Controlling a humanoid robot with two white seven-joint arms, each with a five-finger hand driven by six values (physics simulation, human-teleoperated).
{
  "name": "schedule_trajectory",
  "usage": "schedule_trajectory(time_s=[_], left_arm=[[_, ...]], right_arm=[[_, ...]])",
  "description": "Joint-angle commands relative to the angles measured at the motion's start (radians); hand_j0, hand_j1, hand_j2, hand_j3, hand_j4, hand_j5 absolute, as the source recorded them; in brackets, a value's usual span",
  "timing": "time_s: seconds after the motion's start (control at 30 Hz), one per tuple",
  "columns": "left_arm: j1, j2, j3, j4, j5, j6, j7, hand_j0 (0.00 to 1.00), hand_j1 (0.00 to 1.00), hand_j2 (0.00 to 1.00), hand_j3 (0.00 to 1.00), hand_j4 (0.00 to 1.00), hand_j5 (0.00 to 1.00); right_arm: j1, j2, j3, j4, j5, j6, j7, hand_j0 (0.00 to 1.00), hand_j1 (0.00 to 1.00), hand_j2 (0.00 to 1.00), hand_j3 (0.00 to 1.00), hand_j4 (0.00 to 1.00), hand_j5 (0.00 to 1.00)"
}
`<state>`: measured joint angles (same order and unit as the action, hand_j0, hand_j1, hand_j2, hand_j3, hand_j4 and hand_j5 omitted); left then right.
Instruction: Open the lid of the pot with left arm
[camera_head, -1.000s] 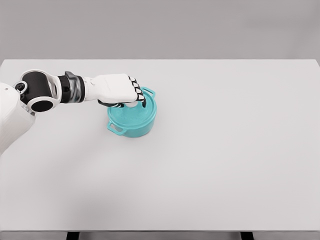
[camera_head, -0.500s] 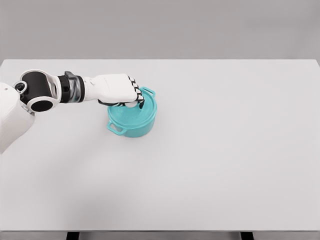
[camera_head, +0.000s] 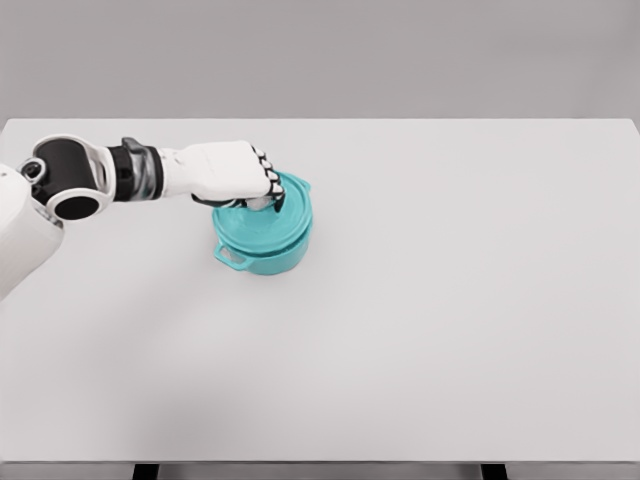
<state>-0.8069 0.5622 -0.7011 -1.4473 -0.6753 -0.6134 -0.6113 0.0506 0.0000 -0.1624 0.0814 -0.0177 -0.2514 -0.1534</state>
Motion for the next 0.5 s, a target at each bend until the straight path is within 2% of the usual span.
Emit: schedule_trajectory(time_s=[0.0, 0.27, 0.4, 0.47], left_arm=[[0.0, 0.013, 0.015, -0.001, 0.013, 0.003, 0.0, 0.59, 0.59, 0.59, 0.59, 0.59, 0.59], [-0.011, 0.133, 0.048, -0.012, 0.125, 0.003, 0.0, 0.59, 0.59, 0.59, 0.59, 0.59, 0.59], [-0.011, 0.234, 0.098, -0.015, 0.198, 0.003, 0.0, 0.59, 0.59, 0.59, 0.59, 0.59, 0.59], [-0.011, 0.274, 0.124, -0.015, 0.211, 0.003, 0.0, 0.59, 0.59, 0.59, 0.59, 0.59, 0.59]], right_arm=[[0.0, 0.0, 0.0, 0.0, -0.001, 0.0, 0.0, 1.0, 1.0, 1.0, 1.0, 1.0, 1.0], [0.0, 0.0, 0.0, 0.0, -0.001, 0.0, 0.0, 1.0, 1.0, 1.0, 1.0, 1.0, 1.0], [0.0, 0.0, 0.0, 0.0, -0.001, 0.0, 0.0, 1.0, 1.0, 1.0, 1.0, 1.0, 1.0], [0.0, 0.0, 0.0, 0.0, -0.001, 0.0, 0.0, 1.0, 1.0, 1.0, 1.0, 1.0, 1.0]])
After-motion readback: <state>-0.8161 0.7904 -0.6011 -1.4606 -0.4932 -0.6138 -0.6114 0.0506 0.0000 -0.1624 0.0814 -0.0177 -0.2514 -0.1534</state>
